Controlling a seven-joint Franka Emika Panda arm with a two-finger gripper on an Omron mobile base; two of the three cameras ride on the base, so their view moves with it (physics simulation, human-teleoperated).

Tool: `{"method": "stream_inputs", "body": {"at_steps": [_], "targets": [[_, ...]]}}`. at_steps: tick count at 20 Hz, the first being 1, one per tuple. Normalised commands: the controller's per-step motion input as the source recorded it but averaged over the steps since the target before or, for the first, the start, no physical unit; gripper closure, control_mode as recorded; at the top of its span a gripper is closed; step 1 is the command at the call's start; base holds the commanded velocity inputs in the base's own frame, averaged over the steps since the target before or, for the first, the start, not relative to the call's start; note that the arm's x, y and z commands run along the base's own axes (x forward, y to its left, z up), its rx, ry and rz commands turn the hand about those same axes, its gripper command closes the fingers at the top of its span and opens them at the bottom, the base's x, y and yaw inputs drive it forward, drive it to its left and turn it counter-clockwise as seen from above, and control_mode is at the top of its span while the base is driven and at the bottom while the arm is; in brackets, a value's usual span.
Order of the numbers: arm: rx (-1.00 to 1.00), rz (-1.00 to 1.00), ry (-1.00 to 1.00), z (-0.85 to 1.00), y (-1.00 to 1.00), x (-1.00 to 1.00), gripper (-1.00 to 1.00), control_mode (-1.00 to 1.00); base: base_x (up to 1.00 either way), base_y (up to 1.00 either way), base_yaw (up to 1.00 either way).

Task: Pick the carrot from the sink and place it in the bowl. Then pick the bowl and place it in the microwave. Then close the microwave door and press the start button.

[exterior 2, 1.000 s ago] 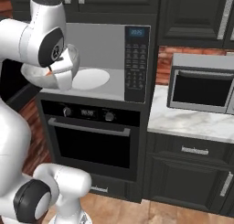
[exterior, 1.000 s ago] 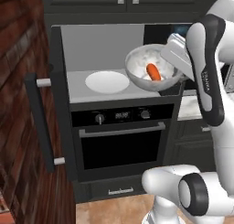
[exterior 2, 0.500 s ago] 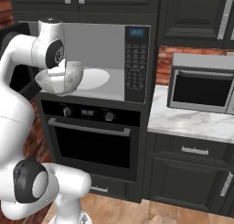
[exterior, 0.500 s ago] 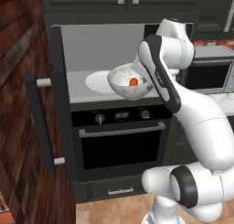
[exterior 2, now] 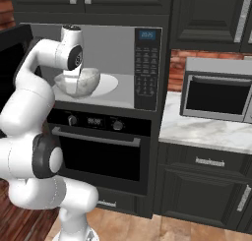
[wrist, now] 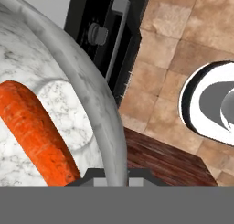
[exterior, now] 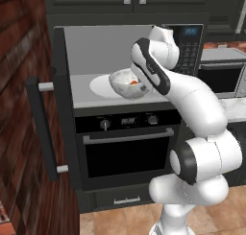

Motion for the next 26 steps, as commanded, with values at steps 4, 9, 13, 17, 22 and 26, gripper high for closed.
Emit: {"method": "stream_inputs", "body": {"at_steps": [4, 9, 13, 17, 22, 26], "targets": [[0.06, -0.02, -0.09, -0.41, 0.19, 0.85, 1.0, -1.0, 0.0, 0.0, 0.0], [0.02, -0.03, -0.02, -0.09, 0.23, 0.95, 1.0, -1.0, 0.0, 0.0, 0.0], [0.0, -0.06, 0.0, -0.39, 0.0, 0.97, 1.0, -1.0, 0.0, 0.0, 0.0], [0.0, -0.04, 0.0, -0.41, 0.0, 0.88, 1.0, -1.0, 0.0, 0.0, 0.0], [0.0, -0.05, 0.0, -0.29, 0.08, 0.58, 1.0, -1.0, 0.0, 0.0, 0.0], [0.0, -0.06, 0.0, -0.25, 0.08, 0.44, 1.0, -1.0, 0.0, 0.0, 0.0]]}}
